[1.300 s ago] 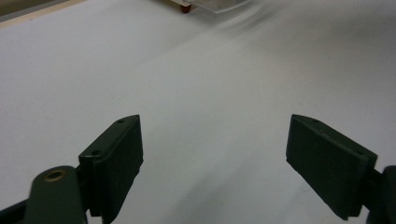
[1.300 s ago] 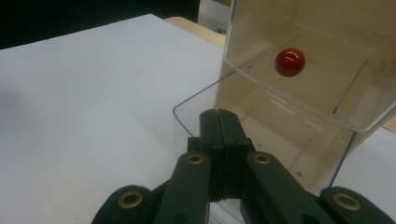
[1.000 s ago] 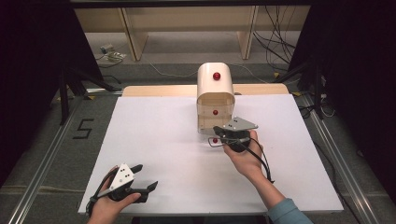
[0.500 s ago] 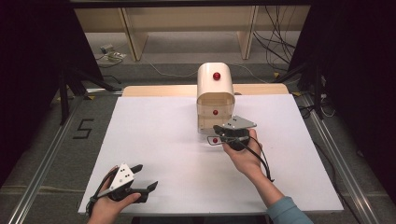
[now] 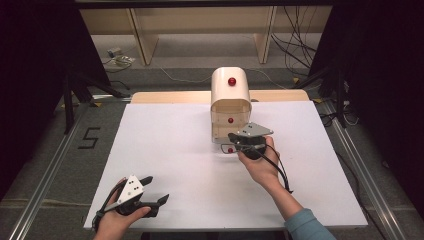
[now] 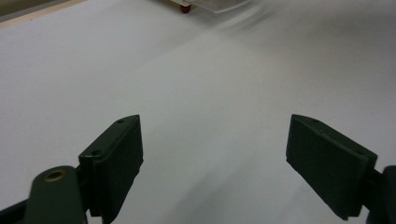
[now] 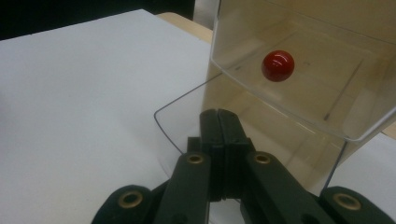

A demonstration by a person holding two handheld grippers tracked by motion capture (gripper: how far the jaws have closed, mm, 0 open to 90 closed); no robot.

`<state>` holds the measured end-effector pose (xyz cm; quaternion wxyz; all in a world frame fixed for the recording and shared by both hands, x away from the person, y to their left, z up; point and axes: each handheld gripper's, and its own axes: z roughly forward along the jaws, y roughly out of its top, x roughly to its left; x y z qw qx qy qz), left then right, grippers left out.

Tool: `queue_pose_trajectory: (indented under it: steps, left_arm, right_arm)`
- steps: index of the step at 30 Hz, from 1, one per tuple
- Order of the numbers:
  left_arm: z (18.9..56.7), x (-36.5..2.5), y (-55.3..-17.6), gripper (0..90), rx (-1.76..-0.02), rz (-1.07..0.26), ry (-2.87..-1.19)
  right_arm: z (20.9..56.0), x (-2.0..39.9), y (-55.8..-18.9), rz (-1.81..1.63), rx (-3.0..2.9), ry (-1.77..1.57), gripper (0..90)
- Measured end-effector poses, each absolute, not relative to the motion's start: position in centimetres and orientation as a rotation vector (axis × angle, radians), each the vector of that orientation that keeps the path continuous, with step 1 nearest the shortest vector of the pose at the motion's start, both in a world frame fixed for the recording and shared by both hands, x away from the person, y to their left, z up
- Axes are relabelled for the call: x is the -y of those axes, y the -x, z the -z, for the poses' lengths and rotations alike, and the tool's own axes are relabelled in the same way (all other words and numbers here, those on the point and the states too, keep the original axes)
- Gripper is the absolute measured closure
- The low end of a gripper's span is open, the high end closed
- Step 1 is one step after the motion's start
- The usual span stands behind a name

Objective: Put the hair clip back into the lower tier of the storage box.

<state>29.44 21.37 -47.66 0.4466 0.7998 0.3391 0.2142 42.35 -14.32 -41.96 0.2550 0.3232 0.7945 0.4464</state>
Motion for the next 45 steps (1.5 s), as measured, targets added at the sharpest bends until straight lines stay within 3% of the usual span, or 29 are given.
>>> queue_pose_trajectory:
  steps: [45]
  left_arm:
    - [47.7,-21.4,-29.5,18.6,-0.840,-0.528,-1.981]
  right_arm:
    - [42.6,13.7,-44.6,-1.196,-2.182,-0.898,90.0]
